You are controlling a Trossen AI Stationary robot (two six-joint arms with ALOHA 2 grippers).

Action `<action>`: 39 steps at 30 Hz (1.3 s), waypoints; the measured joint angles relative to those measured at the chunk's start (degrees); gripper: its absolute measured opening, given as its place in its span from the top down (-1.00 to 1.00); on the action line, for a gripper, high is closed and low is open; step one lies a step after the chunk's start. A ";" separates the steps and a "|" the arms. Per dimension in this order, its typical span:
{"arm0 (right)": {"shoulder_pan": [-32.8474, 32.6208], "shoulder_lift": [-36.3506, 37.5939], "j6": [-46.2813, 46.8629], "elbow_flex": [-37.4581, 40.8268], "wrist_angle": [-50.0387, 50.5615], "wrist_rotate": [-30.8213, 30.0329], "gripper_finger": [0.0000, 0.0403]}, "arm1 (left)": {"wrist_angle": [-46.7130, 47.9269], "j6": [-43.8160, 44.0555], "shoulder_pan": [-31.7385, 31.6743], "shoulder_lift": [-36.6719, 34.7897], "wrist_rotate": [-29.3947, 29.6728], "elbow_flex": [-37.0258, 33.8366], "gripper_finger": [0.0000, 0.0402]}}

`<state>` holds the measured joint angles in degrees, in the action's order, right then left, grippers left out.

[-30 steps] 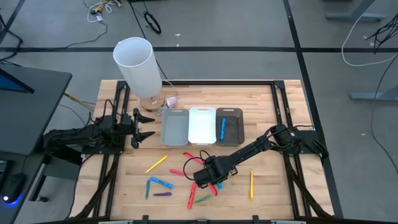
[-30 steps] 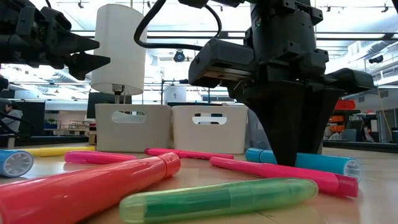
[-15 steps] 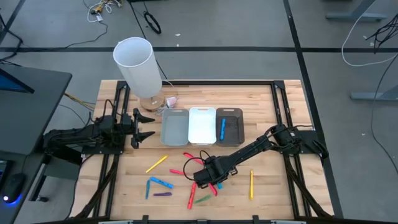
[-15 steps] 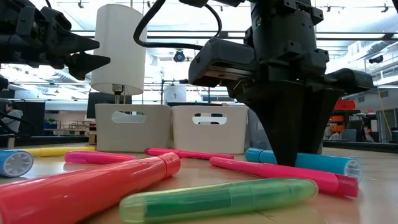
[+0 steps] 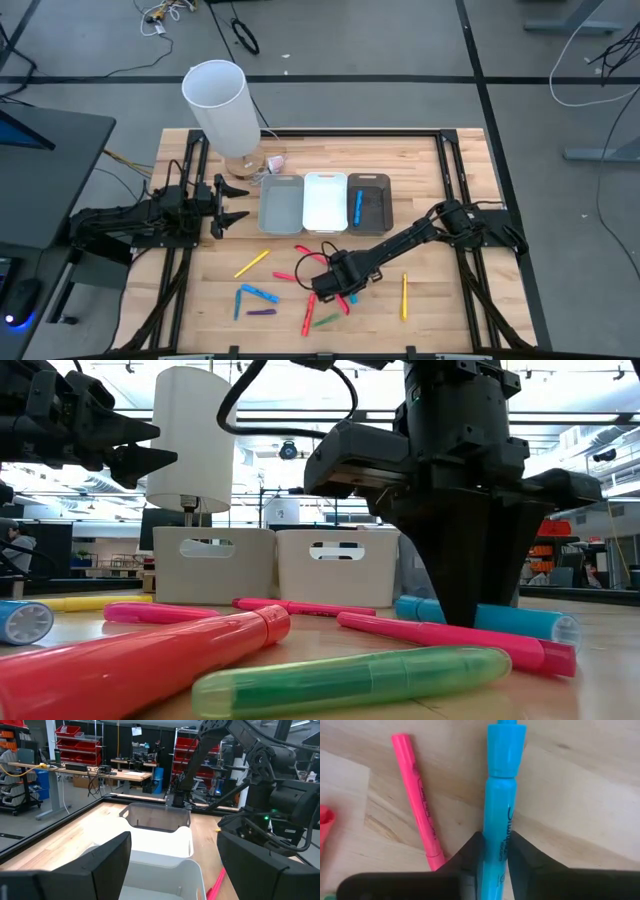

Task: Pick & Place Markers
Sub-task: Put the right blue marker pen into the black bin

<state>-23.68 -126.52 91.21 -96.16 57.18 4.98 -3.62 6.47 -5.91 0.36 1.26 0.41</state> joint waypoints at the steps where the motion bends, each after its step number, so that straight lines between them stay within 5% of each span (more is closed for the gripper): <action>1: 0.00 0.50 -0.02 0.02 0.32 0.02 0.70 | 0.00 -0.01 0.00 0.00 0.00 0.01 -0.51; 27: -0.39 18.31 1.89 -0.15 8.64 0.58 0.71 | 0.01 -0.01 -0.02 0.00 0.00 0.00 -0.51; 39: -0.37 18.90 5.57 -10.72 17.16 -1.11 0.71 | 0.02 -0.01 -0.01 -0.01 0.00 0.01 -0.51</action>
<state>-24.05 -107.61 96.78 -106.88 74.34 3.88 -3.60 6.46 -5.92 0.35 1.26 0.43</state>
